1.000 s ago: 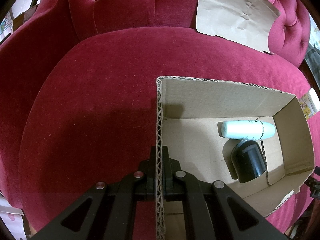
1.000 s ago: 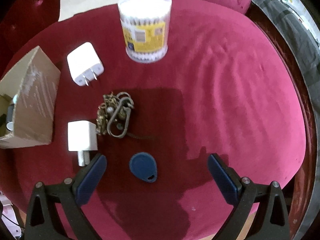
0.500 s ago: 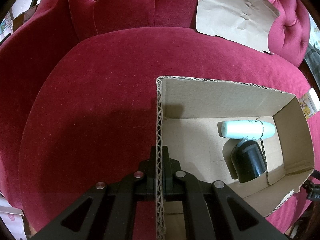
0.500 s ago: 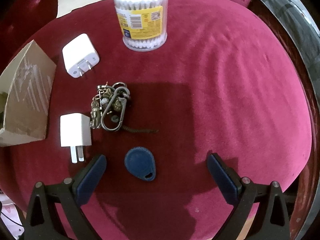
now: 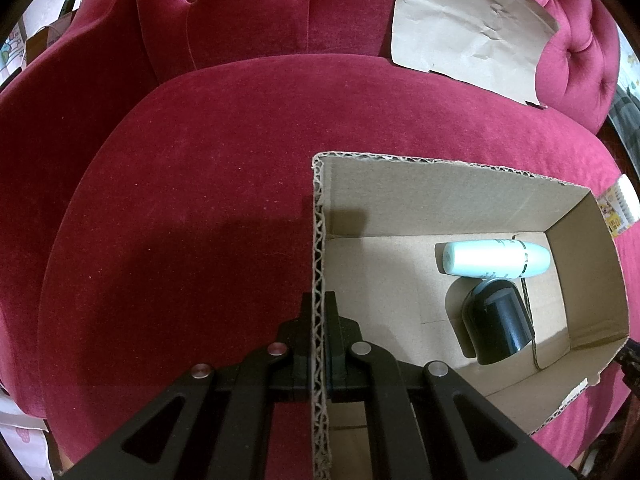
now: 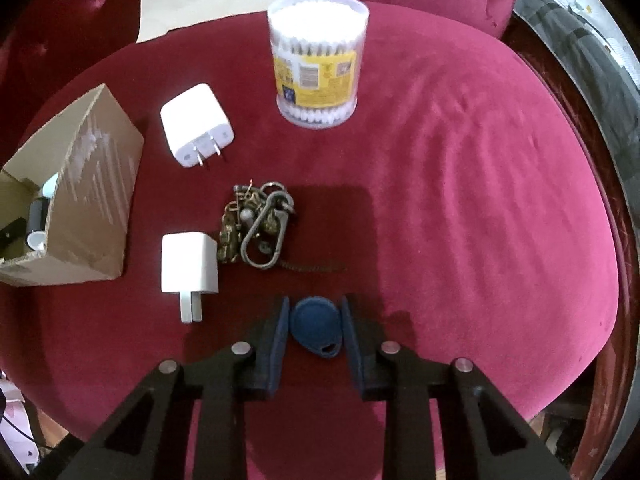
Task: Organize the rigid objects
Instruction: 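Lift the blue key fob with the right tool and carry it over the box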
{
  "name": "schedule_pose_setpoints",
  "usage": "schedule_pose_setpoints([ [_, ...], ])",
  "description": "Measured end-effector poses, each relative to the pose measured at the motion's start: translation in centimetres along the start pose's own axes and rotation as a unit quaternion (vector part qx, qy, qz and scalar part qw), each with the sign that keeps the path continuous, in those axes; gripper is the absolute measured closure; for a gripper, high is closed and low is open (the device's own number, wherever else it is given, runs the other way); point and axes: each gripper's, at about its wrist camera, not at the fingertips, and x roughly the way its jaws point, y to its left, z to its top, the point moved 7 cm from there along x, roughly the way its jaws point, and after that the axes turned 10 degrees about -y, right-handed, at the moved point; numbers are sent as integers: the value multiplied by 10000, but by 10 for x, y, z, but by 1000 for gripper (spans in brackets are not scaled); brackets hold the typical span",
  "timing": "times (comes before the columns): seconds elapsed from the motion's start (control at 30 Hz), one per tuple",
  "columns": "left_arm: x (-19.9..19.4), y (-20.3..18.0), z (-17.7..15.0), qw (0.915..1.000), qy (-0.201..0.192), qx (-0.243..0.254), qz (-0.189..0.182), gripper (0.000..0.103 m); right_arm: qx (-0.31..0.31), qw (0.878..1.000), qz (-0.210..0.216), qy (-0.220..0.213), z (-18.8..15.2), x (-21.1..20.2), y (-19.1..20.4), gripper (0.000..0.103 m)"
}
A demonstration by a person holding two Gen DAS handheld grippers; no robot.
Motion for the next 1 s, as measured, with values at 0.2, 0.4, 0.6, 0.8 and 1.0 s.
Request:
schedule_pose_setpoints([
  [0.2, 0, 0, 0, 10000, -1, -1, 1, 100, 36, 10000, -15, -13, 2, -1, -3, 75],
  [0.4, 0, 0, 0, 10000, 1, -4, -1, 100, 107, 9999, -47, -99, 15, -12, -5, 75],
  [0.6, -1, -1, 0, 10000, -4, 2, 0, 100, 70, 9997, -16, -215, 25, -20, -6, 75],
  [0.8, -1, -1, 0, 10000, -2, -4, -7, 100, 28, 9991, -38, -427, 36, -34, 1, 75],
  [1.0, 0, -1, 0, 10000, 7, -9, -32, 100, -25, 9986, 28, -530, 46, -42, 8, 75],
])
